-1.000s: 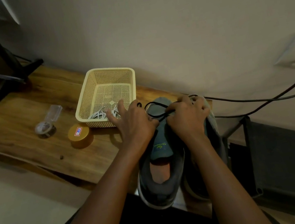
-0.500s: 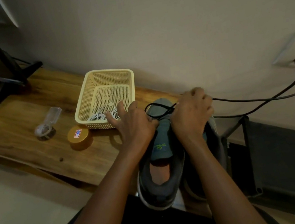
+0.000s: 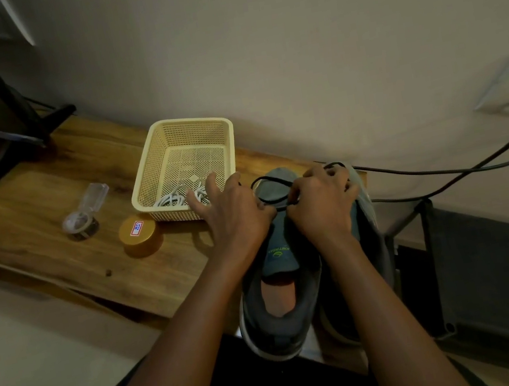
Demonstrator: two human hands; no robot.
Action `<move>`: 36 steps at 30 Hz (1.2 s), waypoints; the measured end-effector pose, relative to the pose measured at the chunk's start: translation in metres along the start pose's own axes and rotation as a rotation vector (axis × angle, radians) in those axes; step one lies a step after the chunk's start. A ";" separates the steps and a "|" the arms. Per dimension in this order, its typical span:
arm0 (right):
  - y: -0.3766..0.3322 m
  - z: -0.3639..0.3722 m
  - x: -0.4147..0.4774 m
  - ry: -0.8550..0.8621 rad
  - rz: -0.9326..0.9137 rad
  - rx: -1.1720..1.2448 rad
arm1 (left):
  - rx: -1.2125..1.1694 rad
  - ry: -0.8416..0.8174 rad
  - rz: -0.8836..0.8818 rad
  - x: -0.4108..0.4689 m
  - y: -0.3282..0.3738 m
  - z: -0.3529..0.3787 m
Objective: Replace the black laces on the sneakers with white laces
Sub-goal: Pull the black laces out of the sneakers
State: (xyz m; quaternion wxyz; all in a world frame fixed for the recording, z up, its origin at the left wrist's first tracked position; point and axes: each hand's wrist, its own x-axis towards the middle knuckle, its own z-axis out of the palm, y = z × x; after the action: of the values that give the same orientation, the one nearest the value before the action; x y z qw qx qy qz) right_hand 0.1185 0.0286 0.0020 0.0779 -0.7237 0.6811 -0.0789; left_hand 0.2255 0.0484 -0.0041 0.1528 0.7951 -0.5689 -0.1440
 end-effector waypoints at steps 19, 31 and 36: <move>0.005 -0.002 0.005 0.020 0.029 0.131 | 0.010 0.010 -0.004 0.001 -0.001 0.000; 0.000 -0.002 0.003 0.234 0.211 0.087 | 0.017 0.004 -0.015 0.000 0.000 0.003; 0.007 -0.008 0.007 0.260 0.208 0.219 | 0.019 0.008 -0.001 0.000 -0.002 0.003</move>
State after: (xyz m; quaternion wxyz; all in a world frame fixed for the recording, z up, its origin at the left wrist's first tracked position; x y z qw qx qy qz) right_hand 0.1100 0.0211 0.0082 0.0750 -0.6204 0.7439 -0.2368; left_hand 0.2260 0.0485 -0.0073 0.1477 0.7975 -0.5691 -0.1354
